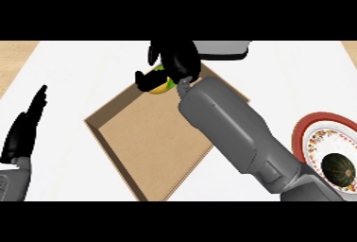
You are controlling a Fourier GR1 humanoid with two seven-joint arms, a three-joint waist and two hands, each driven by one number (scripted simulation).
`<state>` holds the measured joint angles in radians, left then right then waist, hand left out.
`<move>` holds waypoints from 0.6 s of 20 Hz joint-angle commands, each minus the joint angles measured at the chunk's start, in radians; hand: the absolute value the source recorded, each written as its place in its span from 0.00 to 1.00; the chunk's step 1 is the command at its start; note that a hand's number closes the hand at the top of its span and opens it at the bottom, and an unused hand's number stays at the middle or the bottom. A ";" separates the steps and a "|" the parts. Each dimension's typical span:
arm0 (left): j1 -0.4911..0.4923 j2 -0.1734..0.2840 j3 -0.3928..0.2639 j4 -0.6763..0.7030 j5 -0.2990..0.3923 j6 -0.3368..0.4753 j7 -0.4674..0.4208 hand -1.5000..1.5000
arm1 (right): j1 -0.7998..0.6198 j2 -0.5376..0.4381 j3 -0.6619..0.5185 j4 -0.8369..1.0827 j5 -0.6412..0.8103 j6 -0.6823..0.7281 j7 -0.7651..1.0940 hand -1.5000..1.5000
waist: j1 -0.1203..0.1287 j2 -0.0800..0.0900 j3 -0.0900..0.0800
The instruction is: Pick the lemon from the plate and place it in the cardboard box
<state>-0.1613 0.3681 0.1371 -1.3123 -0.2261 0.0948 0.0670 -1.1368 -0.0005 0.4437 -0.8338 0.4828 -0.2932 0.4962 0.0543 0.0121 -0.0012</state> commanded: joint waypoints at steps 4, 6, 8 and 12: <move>-0.042 0.016 0.001 -0.017 0.013 -0.040 0.016 0.50 | -0.057 0.001 0.053 0.201 -0.232 -0.079 -0.033 0.00 | 0.035 0.007 0.000; -0.020 -0.023 -0.023 0.034 -0.034 0.013 -0.031 0.50 | -0.058 0.001 0.067 0.224 -0.282 -0.104 -0.098 0.00 | 0.026 0.008 0.000; -0.010 -0.006 -0.008 -0.007 -0.009 -0.013 -0.013 0.50 | -0.022 0.001 0.086 0.207 -0.326 -0.154 -0.150 0.00 | 0.022 0.004 0.001; -0.048 -0.020 -0.013 0.031 -0.029 0.009 -0.022 0.50 | -0.039 0.001 0.108 0.203 -0.360 -0.268 -0.245 0.00 | 0.022 0.006 0.001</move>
<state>-0.1881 0.3505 0.1232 -1.2962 -0.2443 0.0945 0.0479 -1.1910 0.0000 0.5142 -0.6144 0.1827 -0.4675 0.3212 0.0802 0.0196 -0.0008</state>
